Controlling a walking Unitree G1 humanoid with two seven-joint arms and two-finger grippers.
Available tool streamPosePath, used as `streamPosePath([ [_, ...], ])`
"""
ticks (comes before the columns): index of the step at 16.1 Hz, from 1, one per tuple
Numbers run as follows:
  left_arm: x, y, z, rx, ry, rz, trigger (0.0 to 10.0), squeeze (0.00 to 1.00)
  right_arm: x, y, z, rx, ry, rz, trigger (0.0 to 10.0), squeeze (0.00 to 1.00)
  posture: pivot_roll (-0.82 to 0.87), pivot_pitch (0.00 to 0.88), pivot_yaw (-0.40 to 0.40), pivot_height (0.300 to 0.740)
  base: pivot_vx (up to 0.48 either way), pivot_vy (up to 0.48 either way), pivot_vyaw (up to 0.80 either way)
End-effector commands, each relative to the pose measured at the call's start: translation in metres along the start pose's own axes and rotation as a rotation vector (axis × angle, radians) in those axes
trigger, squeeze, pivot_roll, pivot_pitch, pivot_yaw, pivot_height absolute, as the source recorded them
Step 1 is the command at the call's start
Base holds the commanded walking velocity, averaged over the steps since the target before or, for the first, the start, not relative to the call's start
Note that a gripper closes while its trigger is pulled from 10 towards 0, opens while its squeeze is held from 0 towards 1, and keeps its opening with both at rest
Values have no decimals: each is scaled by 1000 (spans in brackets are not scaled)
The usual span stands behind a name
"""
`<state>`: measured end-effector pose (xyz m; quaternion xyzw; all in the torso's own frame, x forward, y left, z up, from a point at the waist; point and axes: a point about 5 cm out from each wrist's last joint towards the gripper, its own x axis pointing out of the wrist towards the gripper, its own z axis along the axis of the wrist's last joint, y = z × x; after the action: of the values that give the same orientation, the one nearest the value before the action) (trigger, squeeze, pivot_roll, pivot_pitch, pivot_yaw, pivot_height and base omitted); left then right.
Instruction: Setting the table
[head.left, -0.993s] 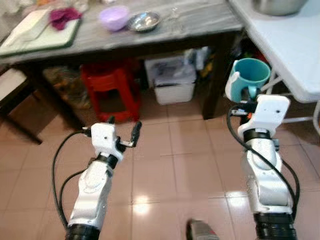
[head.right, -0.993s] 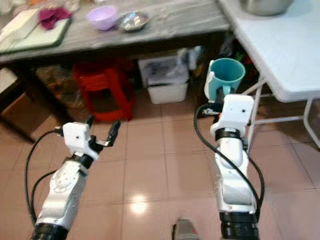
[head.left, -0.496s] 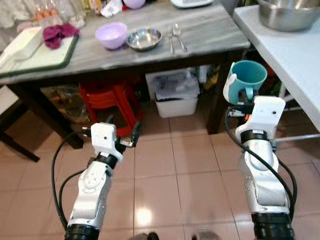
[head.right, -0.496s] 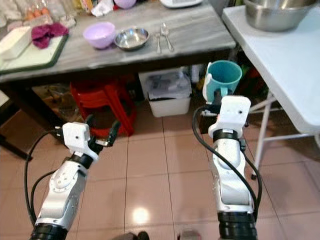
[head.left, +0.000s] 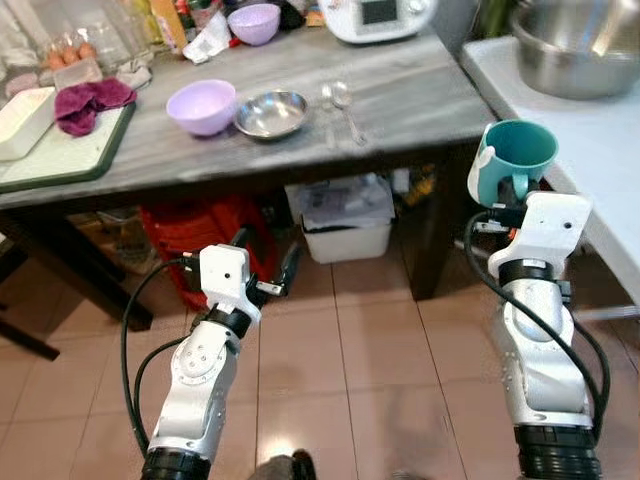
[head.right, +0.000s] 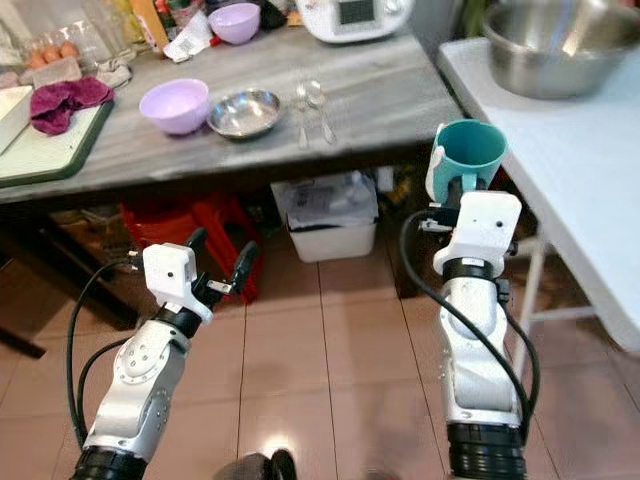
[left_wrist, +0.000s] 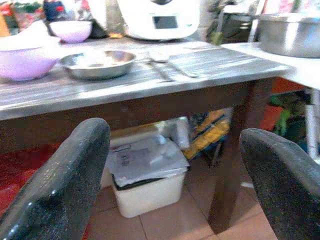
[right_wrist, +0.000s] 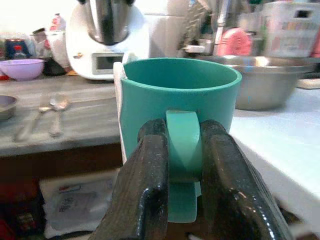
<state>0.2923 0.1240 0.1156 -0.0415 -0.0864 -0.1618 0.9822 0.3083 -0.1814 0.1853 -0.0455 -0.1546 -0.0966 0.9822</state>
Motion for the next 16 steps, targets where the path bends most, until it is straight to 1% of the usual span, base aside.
streamPosePath([
  [1,-2,7,0,9,8,19,10000,0,0,6,6,4,-29,17,10000,0,-113,165,119,740,480,0,544],
  [5,-3,7,1,10,7,18,10000,0,0,6,6,8,-29,16,10000,0,-111,166,121,740,480,0,539],
  [11,-2,8,2,14,7,17,10000,0,0,6,6,6,-36,16,10000,0,-110,169,128,740,480,0,0],
  [14,-2,8,5,17,-2,19,10000,0,1,5,9,5,-53,13,10000,0,-110,169,129,740,480,0,577],
  [15,-1,9,12,19,-21,24,10000,0,1,6,16,-6,-81,16,10000,0,-111,170,129,740,356,0,0],
  [16,0,9,19,24,-46,23,10000,0,2,6,21,-20,-107,23,10000,0,-110,171,129,740,0,0,0],
])
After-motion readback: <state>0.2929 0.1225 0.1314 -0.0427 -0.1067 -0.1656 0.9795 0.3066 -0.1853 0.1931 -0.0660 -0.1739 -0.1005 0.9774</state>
